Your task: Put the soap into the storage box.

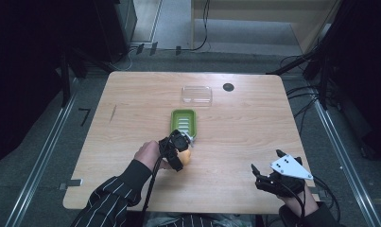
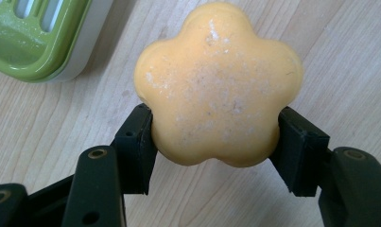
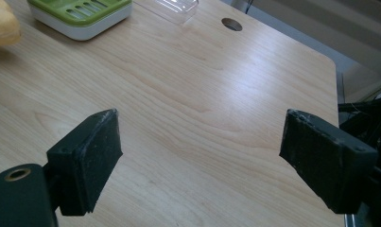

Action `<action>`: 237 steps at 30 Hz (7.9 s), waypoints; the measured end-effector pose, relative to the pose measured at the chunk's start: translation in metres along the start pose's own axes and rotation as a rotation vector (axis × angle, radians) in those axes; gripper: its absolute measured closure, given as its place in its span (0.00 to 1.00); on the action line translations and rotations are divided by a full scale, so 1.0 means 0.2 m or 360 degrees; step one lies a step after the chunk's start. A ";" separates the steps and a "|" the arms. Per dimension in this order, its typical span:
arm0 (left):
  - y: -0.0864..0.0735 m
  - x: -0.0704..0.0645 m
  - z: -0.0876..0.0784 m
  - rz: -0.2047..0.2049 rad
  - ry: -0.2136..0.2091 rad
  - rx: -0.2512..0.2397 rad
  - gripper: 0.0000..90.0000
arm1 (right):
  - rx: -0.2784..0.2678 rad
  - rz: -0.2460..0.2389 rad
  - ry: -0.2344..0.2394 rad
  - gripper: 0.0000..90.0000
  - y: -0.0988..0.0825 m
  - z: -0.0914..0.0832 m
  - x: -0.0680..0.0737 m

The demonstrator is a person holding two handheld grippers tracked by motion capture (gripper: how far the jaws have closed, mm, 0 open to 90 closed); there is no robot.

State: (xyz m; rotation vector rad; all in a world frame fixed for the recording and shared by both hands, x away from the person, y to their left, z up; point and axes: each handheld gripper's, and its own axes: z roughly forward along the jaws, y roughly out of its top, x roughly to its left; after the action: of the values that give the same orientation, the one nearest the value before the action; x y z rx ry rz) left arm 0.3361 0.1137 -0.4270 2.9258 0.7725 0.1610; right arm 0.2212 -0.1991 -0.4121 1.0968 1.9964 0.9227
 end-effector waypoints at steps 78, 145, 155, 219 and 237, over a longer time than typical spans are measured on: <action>0.19 0.33 -0.18 -0.0057 0.0015 -0.0116 0.44 | 0.0004 -0.0007 0.0016 0.15 0.01 0.02 0.00; 0.32 0.49 0.08 -0.0065 0.0178 -0.0070 0.44 | 0.0006 -0.0005 0.0006 0.15 0.00 0.01 0.00; 0.33 0.48 0.11 -0.0035 0.0217 -0.0032 0.44 | 0.0004 -0.0003 0.0005 0.15 0.00 0.01 0.00; 0.12 0.31 -0.06 -0.0186 0.0116 0.0039 0.00 | -0.0007 0.0003 0.0008 0.15 0.01 0.00 0.00; -0.09 0.16 -0.10 -0.0189 0.0101 0.0083 0.00 | -0.0008 -0.0001 0.0011 0.15 0.01 0.00 0.00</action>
State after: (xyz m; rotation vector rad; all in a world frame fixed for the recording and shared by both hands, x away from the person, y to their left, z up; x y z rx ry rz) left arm 0.3529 0.1469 -0.4077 2.9253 0.9713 0.2274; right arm 0.2214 -0.1979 -0.4115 1.0912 1.9992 0.9321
